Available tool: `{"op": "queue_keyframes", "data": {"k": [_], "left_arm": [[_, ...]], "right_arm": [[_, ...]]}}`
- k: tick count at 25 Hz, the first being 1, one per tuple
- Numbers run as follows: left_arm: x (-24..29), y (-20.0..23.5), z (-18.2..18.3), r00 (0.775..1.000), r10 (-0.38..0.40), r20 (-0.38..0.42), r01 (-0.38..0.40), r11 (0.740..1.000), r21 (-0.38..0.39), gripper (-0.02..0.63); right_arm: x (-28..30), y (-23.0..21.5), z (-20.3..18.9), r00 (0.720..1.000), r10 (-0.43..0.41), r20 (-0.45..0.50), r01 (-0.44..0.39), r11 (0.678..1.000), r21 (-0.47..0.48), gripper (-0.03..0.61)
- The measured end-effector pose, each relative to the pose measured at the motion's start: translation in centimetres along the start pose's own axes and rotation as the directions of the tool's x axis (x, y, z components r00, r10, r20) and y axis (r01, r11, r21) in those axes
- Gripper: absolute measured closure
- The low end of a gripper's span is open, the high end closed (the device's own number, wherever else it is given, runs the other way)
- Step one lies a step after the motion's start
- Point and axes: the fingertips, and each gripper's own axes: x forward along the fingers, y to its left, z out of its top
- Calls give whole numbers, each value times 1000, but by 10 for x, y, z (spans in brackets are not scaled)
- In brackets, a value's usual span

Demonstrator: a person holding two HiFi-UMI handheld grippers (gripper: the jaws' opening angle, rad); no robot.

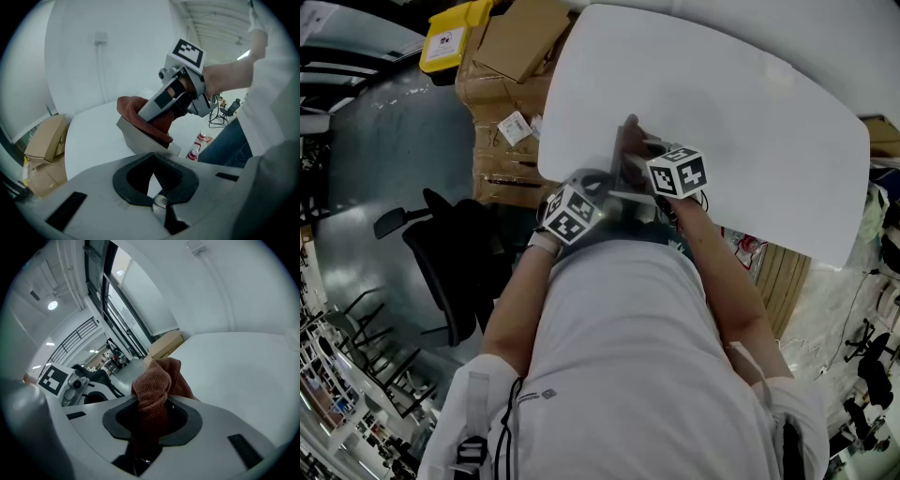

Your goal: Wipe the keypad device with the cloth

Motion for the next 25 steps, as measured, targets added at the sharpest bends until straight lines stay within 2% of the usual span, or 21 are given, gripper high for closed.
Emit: {"op": "queue_keyframes", "data": {"k": [10, 16, 25], "left_arm": [[0, 0, 0, 1000, 7, -1, -7, 1000, 1, 603], [3, 3, 1, 1000, 15, -2, -15, 1000, -1, 603], [2, 3, 0, 1000, 26, -14, -25, 1000, 10, 603]], "right_arm": [[3, -4, -6, 999, -42, -16, 41, 997, -64, 477], [1, -18, -14, 998, -60, -16, 59, 997, -47, 477], [-3, -45, -42, 995, -88, -47, 90, 995, 47, 477]]}}
